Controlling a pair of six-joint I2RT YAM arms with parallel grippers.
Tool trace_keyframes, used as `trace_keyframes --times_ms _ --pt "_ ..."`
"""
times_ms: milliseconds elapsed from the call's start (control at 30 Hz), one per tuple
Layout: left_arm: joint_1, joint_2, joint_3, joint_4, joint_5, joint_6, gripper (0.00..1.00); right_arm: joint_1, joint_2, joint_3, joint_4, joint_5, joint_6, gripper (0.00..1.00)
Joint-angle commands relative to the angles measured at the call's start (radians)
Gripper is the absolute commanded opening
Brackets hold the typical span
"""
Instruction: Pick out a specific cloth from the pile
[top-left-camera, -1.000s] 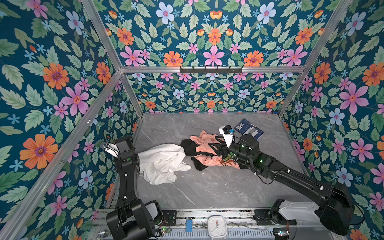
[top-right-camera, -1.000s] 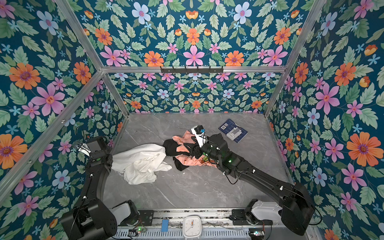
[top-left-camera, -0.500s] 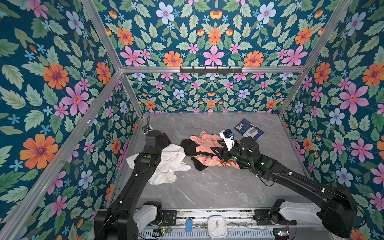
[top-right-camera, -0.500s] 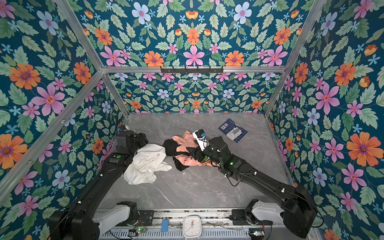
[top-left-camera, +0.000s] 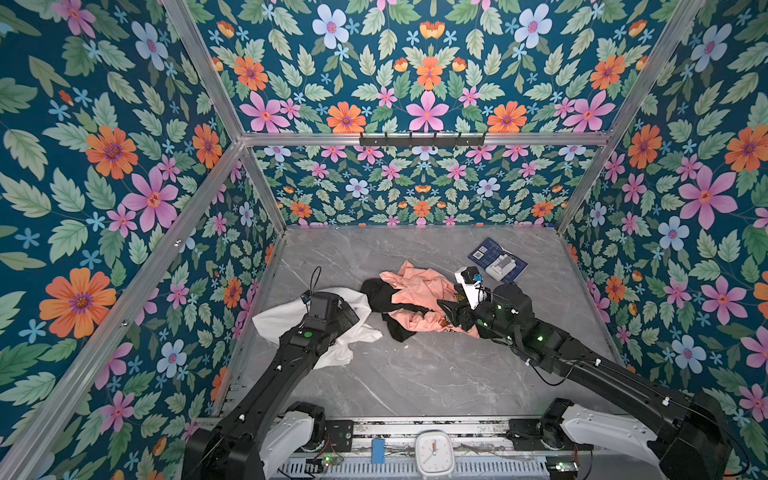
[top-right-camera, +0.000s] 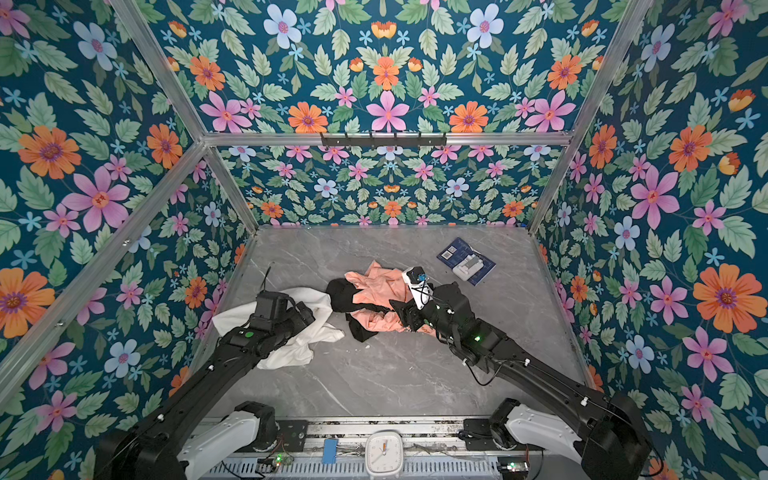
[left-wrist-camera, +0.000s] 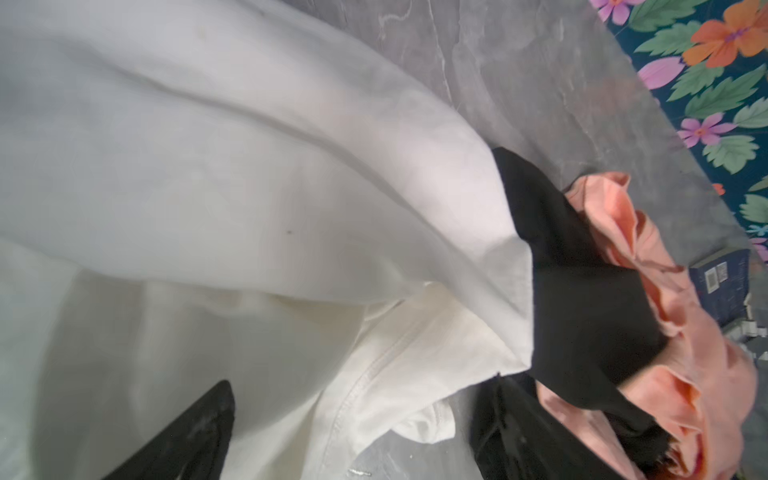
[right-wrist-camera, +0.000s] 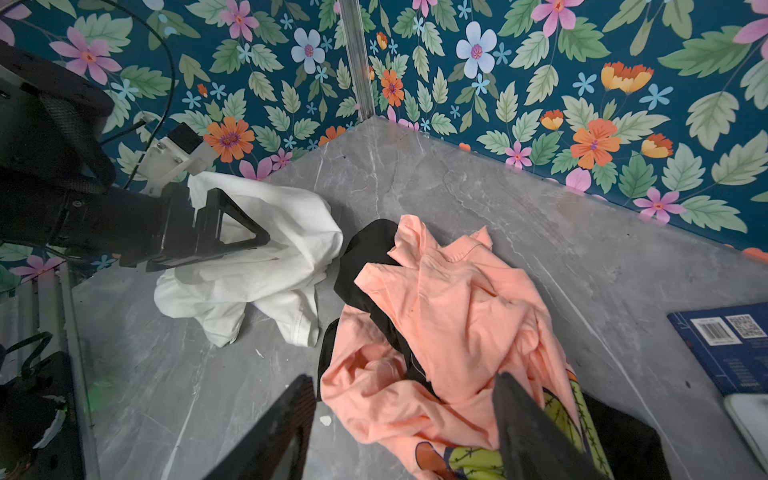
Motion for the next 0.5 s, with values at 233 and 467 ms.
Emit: trace_keyframes --times_ms 233,467 --pt "-0.098 0.198 0.000 0.205 -0.013 0.023 0.93 0.000 -0.014 -0.005 0.002 0.023 0.017 0.69" --pt "0.090 0.131 -0.170 0.237 0.010 -0.013 0.92 0.000 -0.052 -0.027 -0.029 0.054 0.003 0.70"
